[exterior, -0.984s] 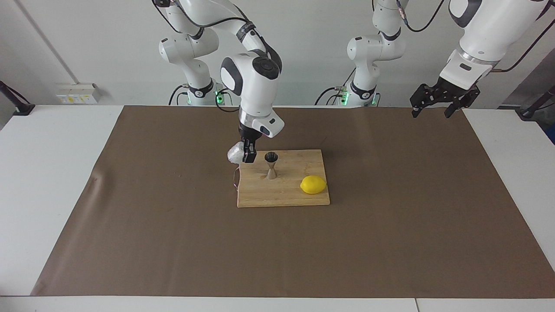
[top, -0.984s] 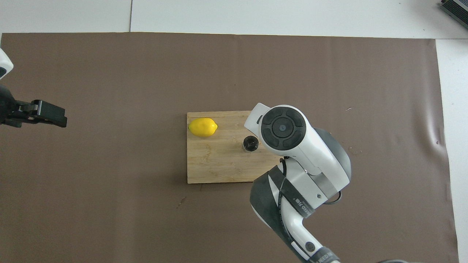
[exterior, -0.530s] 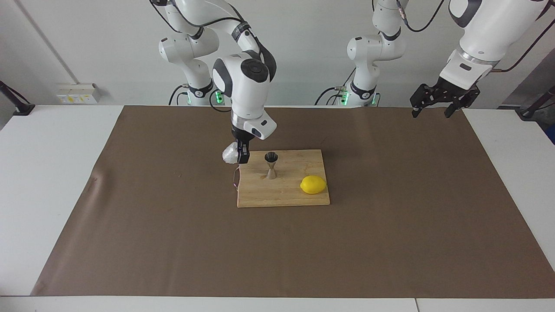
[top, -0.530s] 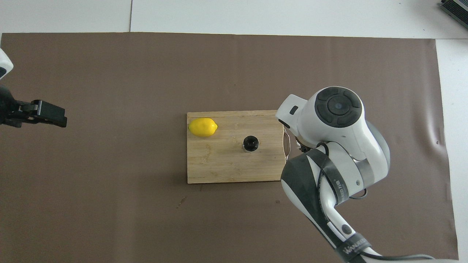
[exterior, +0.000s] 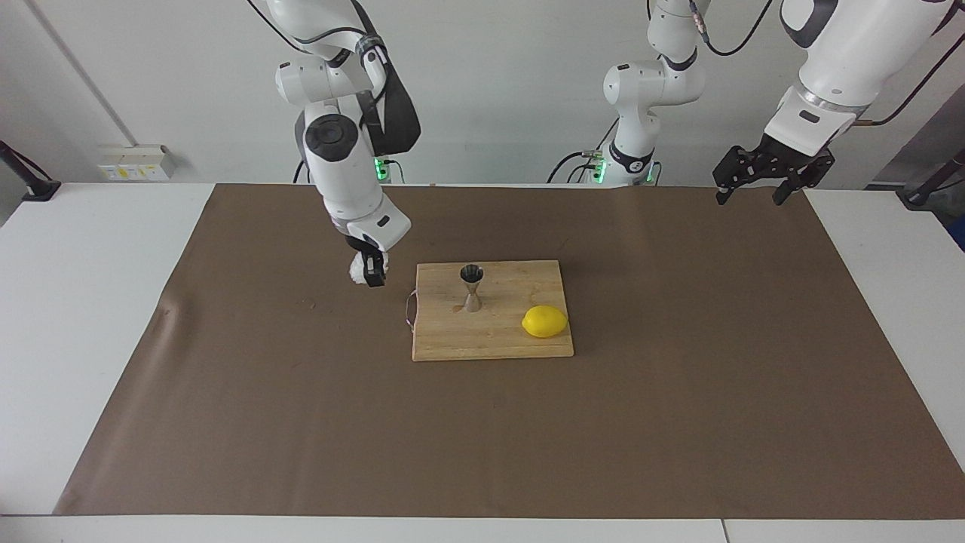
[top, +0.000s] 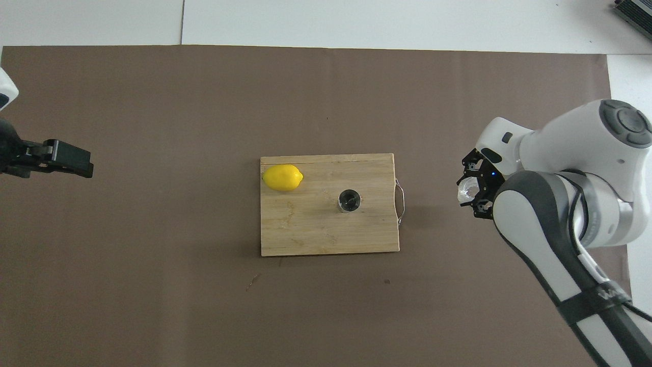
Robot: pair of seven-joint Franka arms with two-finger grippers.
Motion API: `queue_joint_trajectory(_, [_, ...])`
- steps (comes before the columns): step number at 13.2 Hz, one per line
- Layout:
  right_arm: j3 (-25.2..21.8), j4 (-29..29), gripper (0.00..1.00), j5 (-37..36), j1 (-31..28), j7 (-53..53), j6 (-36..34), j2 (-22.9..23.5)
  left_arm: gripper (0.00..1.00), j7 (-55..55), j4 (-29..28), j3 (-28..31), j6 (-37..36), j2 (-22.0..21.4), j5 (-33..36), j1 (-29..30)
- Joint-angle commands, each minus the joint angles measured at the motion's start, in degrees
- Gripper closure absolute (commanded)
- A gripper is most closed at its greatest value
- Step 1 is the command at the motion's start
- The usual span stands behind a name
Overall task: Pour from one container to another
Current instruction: 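Raise the white cup with the right gripper away from the metal cup, then carry the white cup with the right gripper beside the board and lower it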
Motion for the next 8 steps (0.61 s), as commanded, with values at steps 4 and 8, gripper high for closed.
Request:
queue_joint_trajectory(4, [0.75,-4.28,1.0,3.46,-5.88,-3.5,0.87,-2.61,0.0,-0.04,-1.95,-0.19,-0.12,-1.73,0.82,0.43])
queue_joint_trajectory(8, [0.75,-4.63,1.0,4.08,-6.33,-3.06,0.87,-2.7,0.0,-0.04,-1.95,-0.19,-0.12,-1.73,0.82,0.43])
